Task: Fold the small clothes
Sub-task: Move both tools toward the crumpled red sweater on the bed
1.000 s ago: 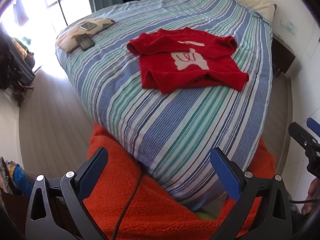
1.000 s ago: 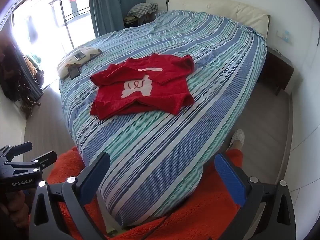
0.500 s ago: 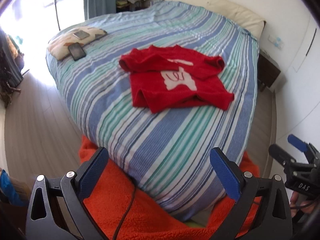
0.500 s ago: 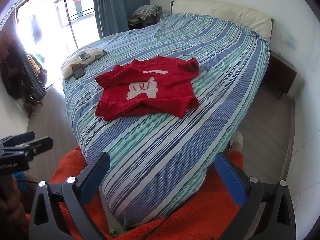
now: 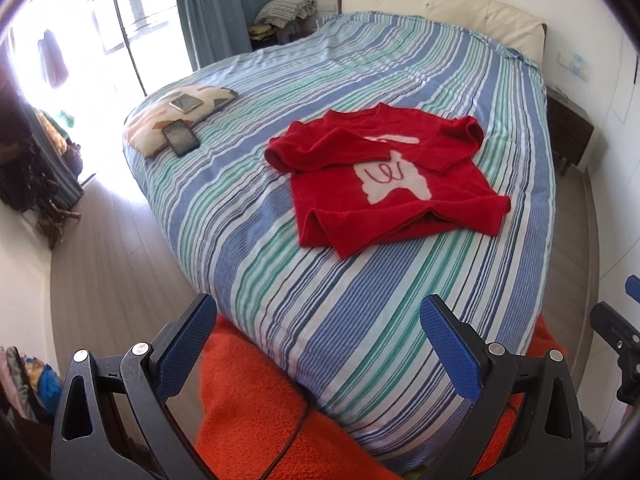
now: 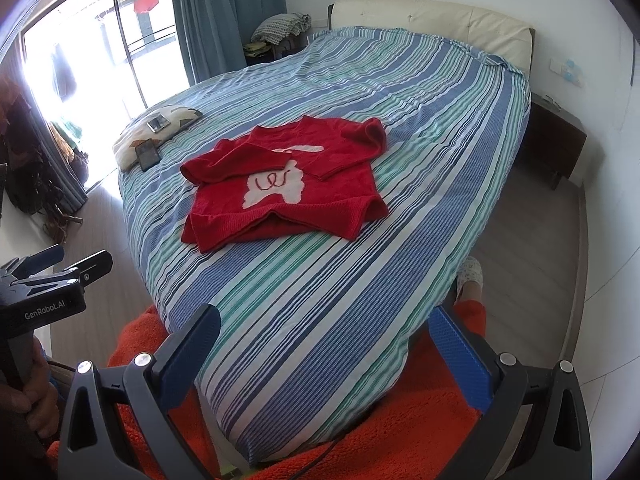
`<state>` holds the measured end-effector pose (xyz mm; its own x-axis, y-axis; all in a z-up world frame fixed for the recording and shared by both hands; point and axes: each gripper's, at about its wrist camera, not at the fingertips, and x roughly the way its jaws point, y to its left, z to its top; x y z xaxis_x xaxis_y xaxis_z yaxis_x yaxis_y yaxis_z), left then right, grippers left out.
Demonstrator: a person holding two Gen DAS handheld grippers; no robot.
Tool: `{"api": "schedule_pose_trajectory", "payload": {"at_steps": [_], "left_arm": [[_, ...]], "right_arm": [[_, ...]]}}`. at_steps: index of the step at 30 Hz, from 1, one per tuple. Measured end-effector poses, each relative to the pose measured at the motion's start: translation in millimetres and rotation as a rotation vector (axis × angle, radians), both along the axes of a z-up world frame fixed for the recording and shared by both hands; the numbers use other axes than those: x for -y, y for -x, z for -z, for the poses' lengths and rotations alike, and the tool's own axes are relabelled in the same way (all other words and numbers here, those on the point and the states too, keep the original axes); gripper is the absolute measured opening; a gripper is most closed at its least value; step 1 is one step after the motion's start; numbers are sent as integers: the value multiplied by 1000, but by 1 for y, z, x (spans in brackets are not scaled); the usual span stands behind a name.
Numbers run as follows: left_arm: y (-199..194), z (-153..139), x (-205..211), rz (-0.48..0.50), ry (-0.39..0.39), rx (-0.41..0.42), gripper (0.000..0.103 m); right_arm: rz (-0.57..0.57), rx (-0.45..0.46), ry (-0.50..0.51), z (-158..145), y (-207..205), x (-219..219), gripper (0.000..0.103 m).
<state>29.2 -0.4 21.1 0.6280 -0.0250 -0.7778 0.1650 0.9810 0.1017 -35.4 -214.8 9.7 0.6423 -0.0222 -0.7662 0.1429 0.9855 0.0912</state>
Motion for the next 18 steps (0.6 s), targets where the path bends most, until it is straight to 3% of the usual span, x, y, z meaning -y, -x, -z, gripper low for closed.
{"api": "schedule_pose_trajectory", "payload": {"at_steps": [18], "left_arm": [[2,7,10,27,-47,-26,102]], "right_arm": [[0,-9,-14,7,2,-2,103]]}}
